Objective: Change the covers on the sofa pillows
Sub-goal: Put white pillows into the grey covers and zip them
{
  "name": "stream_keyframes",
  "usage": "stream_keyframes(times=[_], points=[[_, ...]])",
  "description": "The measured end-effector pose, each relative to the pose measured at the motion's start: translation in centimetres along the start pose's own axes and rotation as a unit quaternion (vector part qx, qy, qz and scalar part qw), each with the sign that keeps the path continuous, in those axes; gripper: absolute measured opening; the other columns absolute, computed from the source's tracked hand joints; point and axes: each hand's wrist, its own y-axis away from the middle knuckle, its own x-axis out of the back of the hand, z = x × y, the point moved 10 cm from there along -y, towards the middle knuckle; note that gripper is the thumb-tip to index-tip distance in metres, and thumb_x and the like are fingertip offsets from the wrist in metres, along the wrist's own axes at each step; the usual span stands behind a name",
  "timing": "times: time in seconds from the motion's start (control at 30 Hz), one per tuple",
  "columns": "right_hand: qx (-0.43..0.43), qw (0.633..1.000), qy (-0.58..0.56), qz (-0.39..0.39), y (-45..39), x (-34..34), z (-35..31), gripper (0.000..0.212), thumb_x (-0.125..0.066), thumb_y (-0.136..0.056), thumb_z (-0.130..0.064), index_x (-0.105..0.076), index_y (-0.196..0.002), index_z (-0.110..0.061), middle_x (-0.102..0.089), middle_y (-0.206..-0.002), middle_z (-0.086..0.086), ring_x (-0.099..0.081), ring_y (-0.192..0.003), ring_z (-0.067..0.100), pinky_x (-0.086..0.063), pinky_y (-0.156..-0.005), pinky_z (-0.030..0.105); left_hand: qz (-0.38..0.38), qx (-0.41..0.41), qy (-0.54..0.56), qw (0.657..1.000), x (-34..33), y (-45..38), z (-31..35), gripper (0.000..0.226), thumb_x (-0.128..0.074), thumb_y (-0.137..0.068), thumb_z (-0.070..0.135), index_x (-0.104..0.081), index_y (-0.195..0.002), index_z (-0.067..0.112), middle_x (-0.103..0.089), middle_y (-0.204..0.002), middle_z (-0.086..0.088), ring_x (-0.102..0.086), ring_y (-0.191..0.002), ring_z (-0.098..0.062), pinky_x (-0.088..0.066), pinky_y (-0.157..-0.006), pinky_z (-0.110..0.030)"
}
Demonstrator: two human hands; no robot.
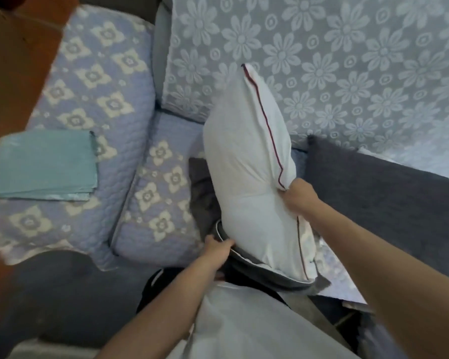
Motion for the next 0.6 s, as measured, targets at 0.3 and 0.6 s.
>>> stream_keyframes(times=[0.3,0.6], points=[[0.020,1.000,0.020,-0.013,1.0,0.5,5.1,0.027,-0.050,-0.100,-0.019,-0.064,-0.118,-0.004,-0.065,-0.116,0.013,-0.061,-0.105,0.035,-0.042,-0.078,0.031,0.052,0.006,-0.259,0.964,-2.6,-5.3,0.0,0.039,-0.059,-0.084,0.023,-0.060,-0.119,0.006,-0.067,-0.120,-0.017,-0.066,-0.104,-0.033,-0.057,-0.088,-0.038],[0.169,0.983,0.012,0.066,7.0,4.1,6.5,0.028,-0.053,-0.096,-0.012,-0.064,-0.121,-0.014,-0.063,-0.114,0.002,-0.059,-0.098,0.021,-0.044,-0.080,0.031,0.131,-0.104,-0.420,0.892,6.5,-5.7,8.9,0.043,-0.054,-0.087,0.032,-0.058,-0.126,0.014,-0.065,-0.113,-0.009,-0.064,-0.095,-0.026,-0.053,-0.079,-0.031]])
